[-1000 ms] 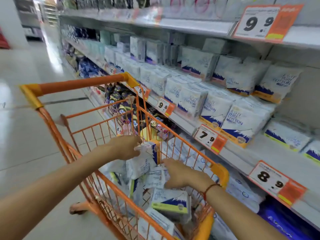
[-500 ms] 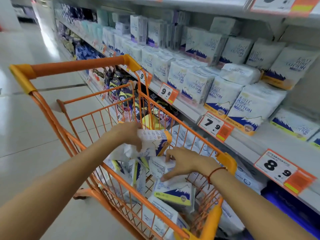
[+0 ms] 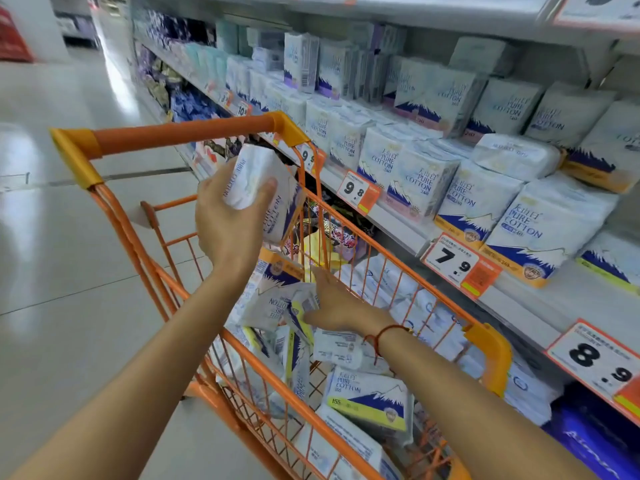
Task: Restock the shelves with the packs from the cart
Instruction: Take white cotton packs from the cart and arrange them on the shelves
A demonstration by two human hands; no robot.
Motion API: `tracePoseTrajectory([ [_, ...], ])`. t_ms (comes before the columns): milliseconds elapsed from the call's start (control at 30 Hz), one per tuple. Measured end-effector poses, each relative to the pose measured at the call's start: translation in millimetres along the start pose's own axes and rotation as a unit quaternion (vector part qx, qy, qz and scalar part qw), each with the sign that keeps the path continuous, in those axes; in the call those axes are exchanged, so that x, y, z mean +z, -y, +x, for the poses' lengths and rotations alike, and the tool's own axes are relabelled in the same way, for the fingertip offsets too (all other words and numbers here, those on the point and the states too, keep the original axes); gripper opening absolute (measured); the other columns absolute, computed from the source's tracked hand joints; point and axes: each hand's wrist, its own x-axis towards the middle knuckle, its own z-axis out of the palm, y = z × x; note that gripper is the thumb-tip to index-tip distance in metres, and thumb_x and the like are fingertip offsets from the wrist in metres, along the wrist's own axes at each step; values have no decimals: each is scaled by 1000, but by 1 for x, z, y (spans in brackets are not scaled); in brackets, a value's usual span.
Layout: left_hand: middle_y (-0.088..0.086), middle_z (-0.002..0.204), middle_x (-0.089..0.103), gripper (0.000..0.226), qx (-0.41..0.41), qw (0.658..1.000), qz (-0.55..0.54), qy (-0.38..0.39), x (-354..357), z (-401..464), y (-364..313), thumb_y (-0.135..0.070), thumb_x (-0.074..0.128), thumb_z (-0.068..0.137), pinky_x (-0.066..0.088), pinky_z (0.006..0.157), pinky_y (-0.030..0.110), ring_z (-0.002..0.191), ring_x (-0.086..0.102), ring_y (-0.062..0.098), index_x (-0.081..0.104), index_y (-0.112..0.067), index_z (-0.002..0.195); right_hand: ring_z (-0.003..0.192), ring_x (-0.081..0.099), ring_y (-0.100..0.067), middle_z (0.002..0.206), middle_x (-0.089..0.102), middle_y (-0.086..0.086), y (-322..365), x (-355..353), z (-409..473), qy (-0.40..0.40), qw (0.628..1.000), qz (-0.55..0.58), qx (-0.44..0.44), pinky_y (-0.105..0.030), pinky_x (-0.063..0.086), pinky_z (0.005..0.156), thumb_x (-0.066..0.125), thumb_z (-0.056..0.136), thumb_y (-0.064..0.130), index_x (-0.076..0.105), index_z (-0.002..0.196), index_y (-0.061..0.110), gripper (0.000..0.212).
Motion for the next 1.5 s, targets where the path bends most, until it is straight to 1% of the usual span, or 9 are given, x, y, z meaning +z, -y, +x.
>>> tracePoseTrajectory([
  [167, -9, 120, 58, 68, -33, 998, -52, -31, 1, 6, 4, -59, 65, 71, 56, 84, 38, 106, 60, 9, 52, -30, 131, 138, 23, -28, 150, 24, -8, 10, 12, 28, -91, 995, -19, -40, -44, 25, 111, 80, 69, 37, -9, 150, 33, 120],
  [267, -8, 122, 57, 69, -23, 998, -50, -27, 2, 4, 4, -61, 64, 72, 58, 81, 37, 105, 61, 10, 50, -29, 133, 126, 30, -28, 130, 33, -5, 8, 10, 24, -134, 986, -84, -47, -39, 31, 99, 79, 66, 47, 24, 143, 29, 97],
  [367, -7, 123, 57, 70, -18, 998, -56, -18, 3, 3, 1, -62, 62, 74, 57, 82, 36, 107, 61, 10, 50, -28, 133, 115, 38, -24, 117, 39, 0, 2, -1, 8, -137, 988, 3, -77, -35, 38, 90, 83, 64, 40, 42, 124, 22, 75],
  [633, -1, 124, 55, 66, 2, 997, -76, 10, 4, 2, -4, -65, 49, 84, 57, 82, 34, 103, 62, 11, 41, -29, 139, 121, 45, -6, 134, 45, 18, -26, -54, -75, -127, 947, 295, 8, -32, 38, 106, 71, 73, 56, 40, 137, 31, 75],
  [900, 10, 111, 64, 41, -97, 975, -157, 122, 26, 5, -19, -45, 50, 94, 52, 60, 24, 79, 63, 11, 55, -17, 123, 119, 58, -17, 136, 54, 10, -71, -113, -167, -174, 785, 588, 85, -48, 45, 102, 74, 74, 44, 40, 139, 36, 74],
  [1033, 3, 102, 69, 42, -233, 924, -193, 232, 59, 11, -54, -55, 50, 89, 54, 55, 29, 80, 64, 14, 59, -19, 108, 82, 69, -23, 99, 74, -4, -93, -146, -210, -225, 694, 680, 71, -42, 52, 84, 61, 88, 27, 67, 103, 20, 18],
  [1167, 3, 79, 62, 24, -319, 856, -219, 343, 98, -1, -102, -42, 58, 88, 56, 52, 30, 73, 60, 15, 56, -19, 79, 75, 67, -22, 95, 68, -8, -121, -172, -235, -303, 635, 707, 80, -35, 58, 73, 69, 73, 19, 65, 99, 15, 27],
  [1400, 2, 103, 71, 32, -235, 838, -229, 436, 166, -11, -131, -24, 71, 80, 58, 75, 25, 90, 64, 11, 65, -14, 110, 86, 69, -25, 104, 71, -15, -162, -205, -240, -391, 566, 724, 47, -41, 58, 72, 67, 77, 9, 62, 109, 5, 32],
  [1500, 1, 101, 72, 32, -189, 848, -235, 436, 196, -12, -142, -24, 73, 79, 50, 79, 23, 93, 64, 12, 64, -13, 108, 84, 64, -20, 98, 69, -10, -176, -224, -225, -425, 580, 690, 83, -31, 58, 69, 66, 83, 15, 62, 104, 9, 22],
])
